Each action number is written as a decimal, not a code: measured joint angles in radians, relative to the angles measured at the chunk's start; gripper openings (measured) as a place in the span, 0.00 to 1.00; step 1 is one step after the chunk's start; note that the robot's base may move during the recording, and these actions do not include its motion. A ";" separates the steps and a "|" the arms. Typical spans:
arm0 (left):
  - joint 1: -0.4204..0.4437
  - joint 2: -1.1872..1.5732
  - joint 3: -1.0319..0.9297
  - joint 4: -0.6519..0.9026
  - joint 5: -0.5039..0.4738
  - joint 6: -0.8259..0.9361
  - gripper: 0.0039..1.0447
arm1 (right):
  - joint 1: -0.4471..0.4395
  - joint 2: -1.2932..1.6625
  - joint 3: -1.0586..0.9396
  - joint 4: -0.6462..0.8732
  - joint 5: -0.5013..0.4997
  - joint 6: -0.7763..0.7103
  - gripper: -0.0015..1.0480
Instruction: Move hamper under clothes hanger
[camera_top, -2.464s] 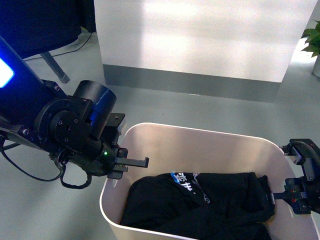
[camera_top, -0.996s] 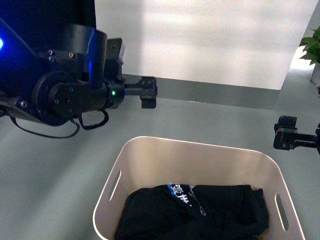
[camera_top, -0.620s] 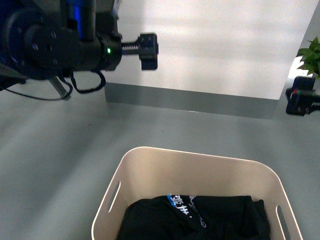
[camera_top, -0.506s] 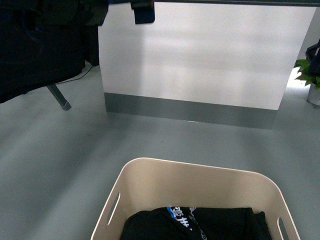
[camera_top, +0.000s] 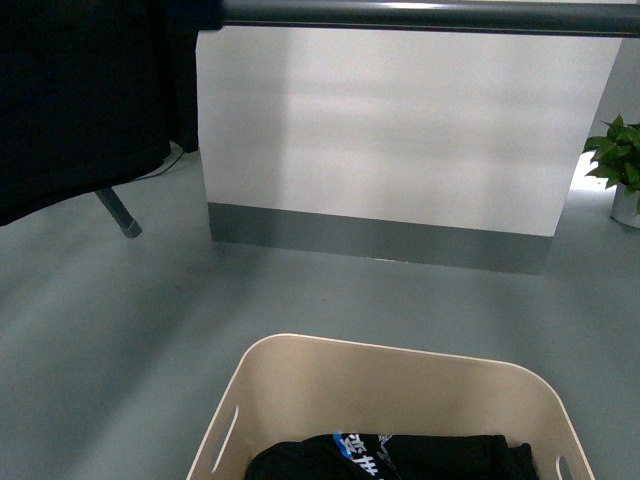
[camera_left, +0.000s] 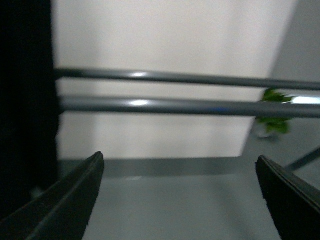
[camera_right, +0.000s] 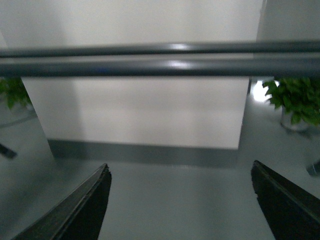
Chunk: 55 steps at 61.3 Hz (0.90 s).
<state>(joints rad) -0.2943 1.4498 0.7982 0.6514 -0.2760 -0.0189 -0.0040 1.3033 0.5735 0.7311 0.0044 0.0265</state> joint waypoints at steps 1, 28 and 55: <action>0.010 -0.018 -0.031 0.013 0.006 0.002 0.58 | 0.000 -0.013 -0.020 0.001 -0.001 -0.004 0.70; 0.124 -0.266 -0.406 0.131 0.114 0.002 0.02 | 0.001 -0.215 -0.285 0.055 -0.005 -0.022 0.13; 0.203 -0.493 -0.621 0.122 0.188 0.006 0.03 | 0.001 -0.434 -0.447 0.002 -0.005 -0.025 0.02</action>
<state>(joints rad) -0.0914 0.9569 0.1776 0.7738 -0.0875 -0.0128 -0.0029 0.8692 0.1265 0.7326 -0.0006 0.0013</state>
